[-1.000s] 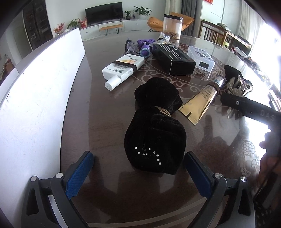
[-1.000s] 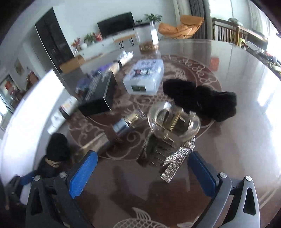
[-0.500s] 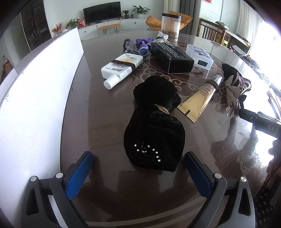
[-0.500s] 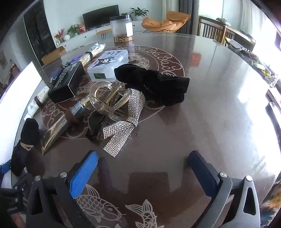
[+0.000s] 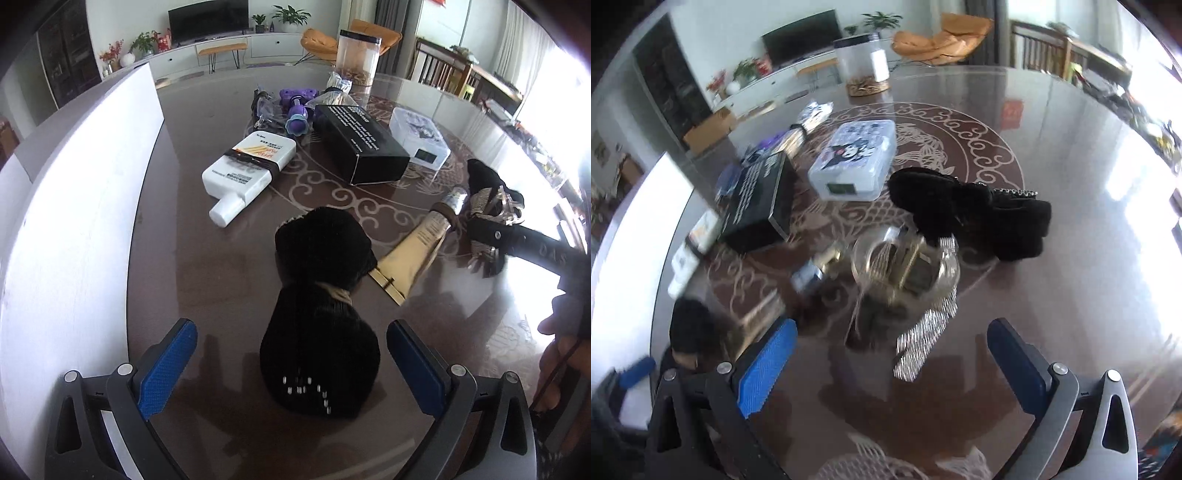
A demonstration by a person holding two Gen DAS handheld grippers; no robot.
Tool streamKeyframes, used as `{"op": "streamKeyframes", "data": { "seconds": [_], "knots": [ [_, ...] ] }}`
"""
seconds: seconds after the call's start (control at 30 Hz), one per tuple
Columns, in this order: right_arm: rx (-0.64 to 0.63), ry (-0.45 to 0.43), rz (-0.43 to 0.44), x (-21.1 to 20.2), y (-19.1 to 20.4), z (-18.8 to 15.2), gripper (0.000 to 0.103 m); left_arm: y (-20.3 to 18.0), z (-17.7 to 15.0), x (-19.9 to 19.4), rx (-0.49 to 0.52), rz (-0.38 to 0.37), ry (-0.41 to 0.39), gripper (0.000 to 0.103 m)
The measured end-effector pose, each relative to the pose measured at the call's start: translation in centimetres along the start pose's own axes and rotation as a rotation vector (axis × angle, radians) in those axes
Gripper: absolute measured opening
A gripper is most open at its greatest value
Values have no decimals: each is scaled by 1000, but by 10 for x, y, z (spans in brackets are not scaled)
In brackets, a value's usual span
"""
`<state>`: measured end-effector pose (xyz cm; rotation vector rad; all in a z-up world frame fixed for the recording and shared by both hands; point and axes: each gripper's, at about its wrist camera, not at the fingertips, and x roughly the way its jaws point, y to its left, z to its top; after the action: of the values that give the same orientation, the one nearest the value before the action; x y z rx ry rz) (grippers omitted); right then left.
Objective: Organize objects
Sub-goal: 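Close the left tool on the black velvet pouch while the right tool grasps the rhinestone claw clip, then carry pouch and clip over the cardboard enclosure and open both tools to drop them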
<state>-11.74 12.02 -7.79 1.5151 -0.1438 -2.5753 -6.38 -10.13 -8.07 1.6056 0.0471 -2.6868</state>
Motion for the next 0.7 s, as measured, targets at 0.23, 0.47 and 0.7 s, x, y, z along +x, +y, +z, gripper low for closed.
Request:
{"op": "streamKeyframes", "data": {
  "seconds": [0.23, 0.47, 0.7],
  "knots": [
    [18, -25, -17, -10, -19, -8, 51, -9, 0, 0, 37, -31, -40, 31],
    [53, -50, 149, -63, -39, -40, 51, 2, -18, -47, -22, -156, -73, 31],
    [-23, -108, 283, -116, 5, -36, 50, 40, -9, -120, -88, -210, -181, 31]
  ]
}}
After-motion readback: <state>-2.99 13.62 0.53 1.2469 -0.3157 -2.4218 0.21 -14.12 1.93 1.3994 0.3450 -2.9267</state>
